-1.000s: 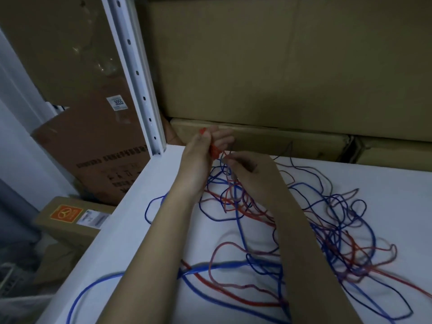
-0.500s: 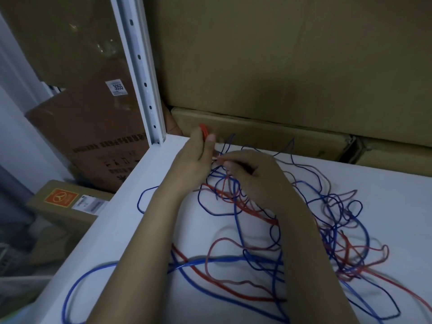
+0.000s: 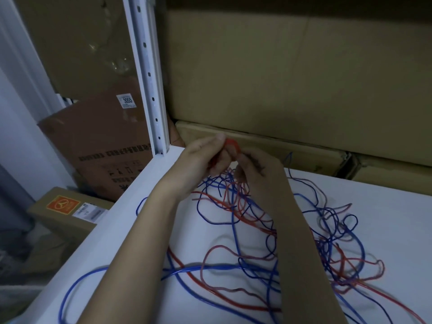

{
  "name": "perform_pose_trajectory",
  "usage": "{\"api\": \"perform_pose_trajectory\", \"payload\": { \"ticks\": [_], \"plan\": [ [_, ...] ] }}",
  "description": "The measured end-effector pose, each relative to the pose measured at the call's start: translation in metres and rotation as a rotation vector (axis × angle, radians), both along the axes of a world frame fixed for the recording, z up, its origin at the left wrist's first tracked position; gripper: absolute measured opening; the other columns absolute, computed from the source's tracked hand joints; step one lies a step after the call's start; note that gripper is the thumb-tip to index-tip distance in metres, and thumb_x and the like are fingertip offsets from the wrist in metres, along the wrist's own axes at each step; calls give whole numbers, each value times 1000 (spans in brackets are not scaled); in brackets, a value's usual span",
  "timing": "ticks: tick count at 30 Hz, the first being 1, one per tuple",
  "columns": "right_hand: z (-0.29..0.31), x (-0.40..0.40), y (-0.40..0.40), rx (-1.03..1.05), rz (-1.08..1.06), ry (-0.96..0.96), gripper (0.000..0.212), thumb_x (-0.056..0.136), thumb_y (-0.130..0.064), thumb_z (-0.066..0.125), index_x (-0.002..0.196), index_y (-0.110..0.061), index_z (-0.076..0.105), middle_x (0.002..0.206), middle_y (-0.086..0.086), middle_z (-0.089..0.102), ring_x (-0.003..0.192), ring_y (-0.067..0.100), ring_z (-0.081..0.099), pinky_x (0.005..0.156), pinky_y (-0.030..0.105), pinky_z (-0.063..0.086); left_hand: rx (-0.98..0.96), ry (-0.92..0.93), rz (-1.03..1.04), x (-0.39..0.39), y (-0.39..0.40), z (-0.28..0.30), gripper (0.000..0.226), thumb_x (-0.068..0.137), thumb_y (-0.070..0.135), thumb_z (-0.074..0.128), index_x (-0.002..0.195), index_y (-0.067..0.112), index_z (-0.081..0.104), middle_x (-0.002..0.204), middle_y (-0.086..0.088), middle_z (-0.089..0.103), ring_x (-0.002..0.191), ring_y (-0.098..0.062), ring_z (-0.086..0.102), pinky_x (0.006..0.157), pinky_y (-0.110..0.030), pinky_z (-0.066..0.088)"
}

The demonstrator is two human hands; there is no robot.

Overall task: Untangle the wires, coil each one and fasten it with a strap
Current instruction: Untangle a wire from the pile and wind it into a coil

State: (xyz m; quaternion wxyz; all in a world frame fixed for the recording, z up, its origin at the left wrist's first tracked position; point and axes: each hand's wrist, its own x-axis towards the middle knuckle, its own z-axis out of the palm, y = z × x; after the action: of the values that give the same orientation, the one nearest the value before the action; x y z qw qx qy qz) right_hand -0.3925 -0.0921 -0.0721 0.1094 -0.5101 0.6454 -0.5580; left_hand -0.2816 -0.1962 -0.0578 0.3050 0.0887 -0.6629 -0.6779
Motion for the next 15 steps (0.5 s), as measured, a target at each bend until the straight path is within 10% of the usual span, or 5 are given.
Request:
{"api": "perform_pose_trajectory", "payload": {
  "ticks": [4,7,10,15],
  "plan": [
    [-3,2,-2,154,30,-1,25,99,-15,48,94,-35,61,76,-4,68,75,9,66,83,38,55,156,179,-47,-5,-4,-2,31,102,17,31,101,6,60,75,5,70,69,-7,63,70,-18,51],
    [-8,1,-4,301,111,-10,23,97,-13,51,94,-32,63,86,-10,69,87,3,67,91,27,52,76,164,52,-11,-5,-5,29,104,12,27,112,5,55,94,4,75,92,-12,69,89,-24,52],
    [-9,-2,-1,391,185,55,17,93,-19,60,104,-28,70,89,-21,67,90,-6,63,75,3,44,-52,93,161,-16,2,-10,30,105,12,28,122,3,51,110,7,69,105,-7,65,91,-18,47],
    [-2,-7,7,415,212,106,13,92,-18,62,87,-28,69,65,-26,63,68,-12,57,62,5,40,-449,-181,286,-16,11,-20,22,105,21,34,118,21,51,111,15,64,101,10,58,88,-8,43]
  ]
}}
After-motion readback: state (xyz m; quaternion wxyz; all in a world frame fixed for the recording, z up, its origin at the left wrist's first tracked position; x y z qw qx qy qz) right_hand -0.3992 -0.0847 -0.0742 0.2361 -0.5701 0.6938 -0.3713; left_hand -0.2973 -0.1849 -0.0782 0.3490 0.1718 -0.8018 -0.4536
